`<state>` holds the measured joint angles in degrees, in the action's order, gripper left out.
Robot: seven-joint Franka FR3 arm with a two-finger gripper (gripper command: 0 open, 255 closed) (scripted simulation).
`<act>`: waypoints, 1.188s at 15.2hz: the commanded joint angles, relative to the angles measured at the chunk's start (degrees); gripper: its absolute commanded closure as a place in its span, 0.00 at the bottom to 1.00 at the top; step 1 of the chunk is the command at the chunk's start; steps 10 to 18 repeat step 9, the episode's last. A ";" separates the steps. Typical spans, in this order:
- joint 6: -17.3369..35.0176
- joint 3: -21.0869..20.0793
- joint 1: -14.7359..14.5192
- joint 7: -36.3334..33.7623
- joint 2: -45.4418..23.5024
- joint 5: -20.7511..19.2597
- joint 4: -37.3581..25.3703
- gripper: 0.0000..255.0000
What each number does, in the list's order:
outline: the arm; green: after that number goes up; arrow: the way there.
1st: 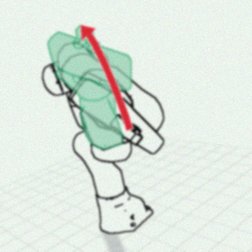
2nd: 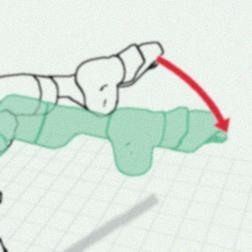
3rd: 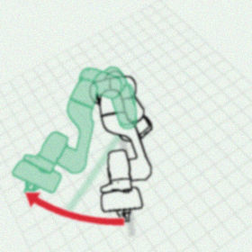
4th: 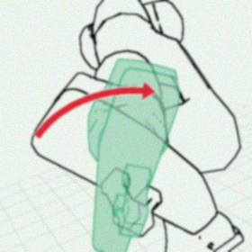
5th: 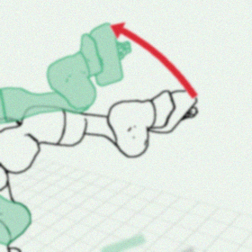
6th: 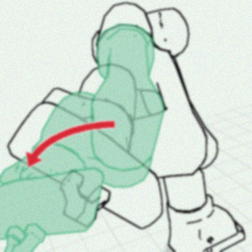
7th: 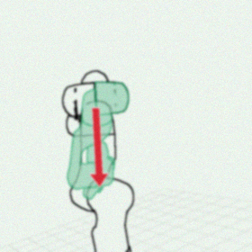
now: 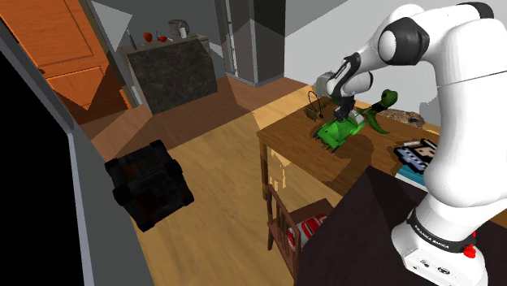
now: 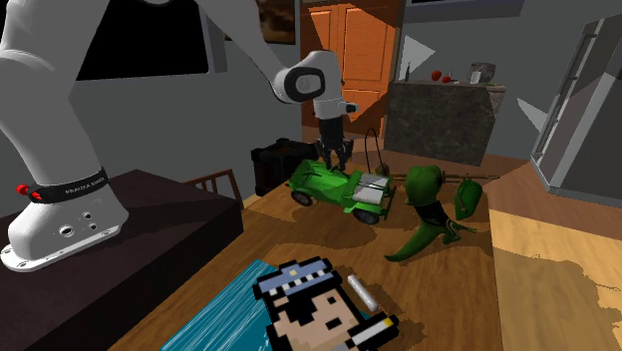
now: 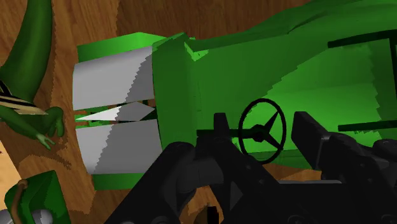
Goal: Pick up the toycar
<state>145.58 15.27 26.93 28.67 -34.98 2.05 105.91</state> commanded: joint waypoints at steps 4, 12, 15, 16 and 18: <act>-2.58 0.59 -0.34 0.06 2.90 -0.59 0.06 1.00; -4.31 0.92 -0.61 0.00 4.57 -0.98 -0.03 1.00; -4.31 0.92 -0.61 0.00 4.57 -0.98 -0.03 1.00; -4.31 0.92 -0.61 0.00 4.57 -0.98 -0.03 1.00; -4.31 0.92 -0.61 0.00 4.57 -0.98 -0.03 1.00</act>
